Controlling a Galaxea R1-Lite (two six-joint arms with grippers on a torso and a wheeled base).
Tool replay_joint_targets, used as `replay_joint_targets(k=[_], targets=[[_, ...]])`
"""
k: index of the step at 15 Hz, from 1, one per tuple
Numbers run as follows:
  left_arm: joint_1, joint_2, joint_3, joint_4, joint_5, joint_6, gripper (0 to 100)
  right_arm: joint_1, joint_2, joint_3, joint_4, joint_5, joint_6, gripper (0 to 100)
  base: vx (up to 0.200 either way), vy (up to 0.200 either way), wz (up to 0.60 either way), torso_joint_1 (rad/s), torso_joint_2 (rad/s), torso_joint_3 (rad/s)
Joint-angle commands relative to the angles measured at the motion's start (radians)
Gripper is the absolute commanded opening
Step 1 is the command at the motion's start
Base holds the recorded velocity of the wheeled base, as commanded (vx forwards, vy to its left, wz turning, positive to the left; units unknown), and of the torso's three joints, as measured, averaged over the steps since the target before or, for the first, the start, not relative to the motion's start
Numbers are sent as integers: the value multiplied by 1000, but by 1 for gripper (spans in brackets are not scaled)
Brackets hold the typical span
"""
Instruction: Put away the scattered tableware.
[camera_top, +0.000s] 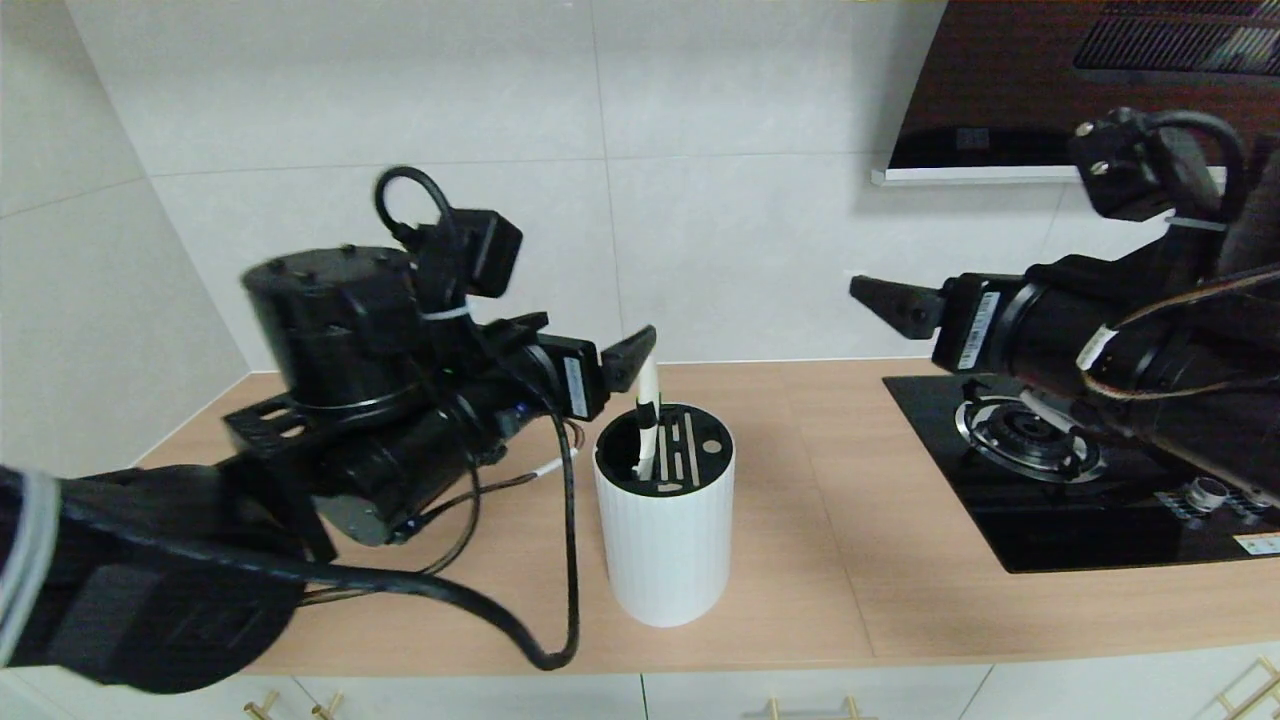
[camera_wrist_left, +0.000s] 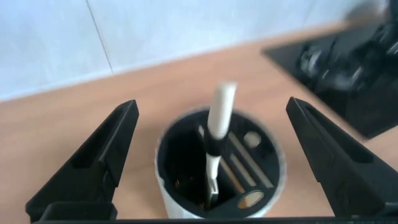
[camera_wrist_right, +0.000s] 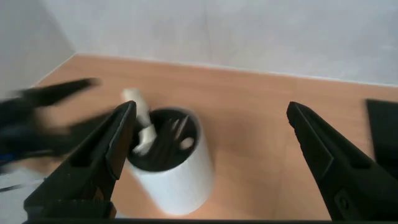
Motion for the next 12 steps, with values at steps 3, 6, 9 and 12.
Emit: replay_joint_targets(k=[3,6,9,12], targets=[[-1,-419,128,93,0,0,100,-91,-281,154,1,-11,-7,100,0,0,0,0,0,0],[29,-654,252,158,4,0,100,-131,-574,367,58,-12,-63,100,0,0,0,0,0,0],[151,-1087,350,555,-3,-9,100,-351,-992,579,163,28,-139,100,0,0,0,0,0,0],[299,-1306,350,759,-57,-34,100,-401,-1222,521,488,25,-168,100,0,0,0,0,0,0]])
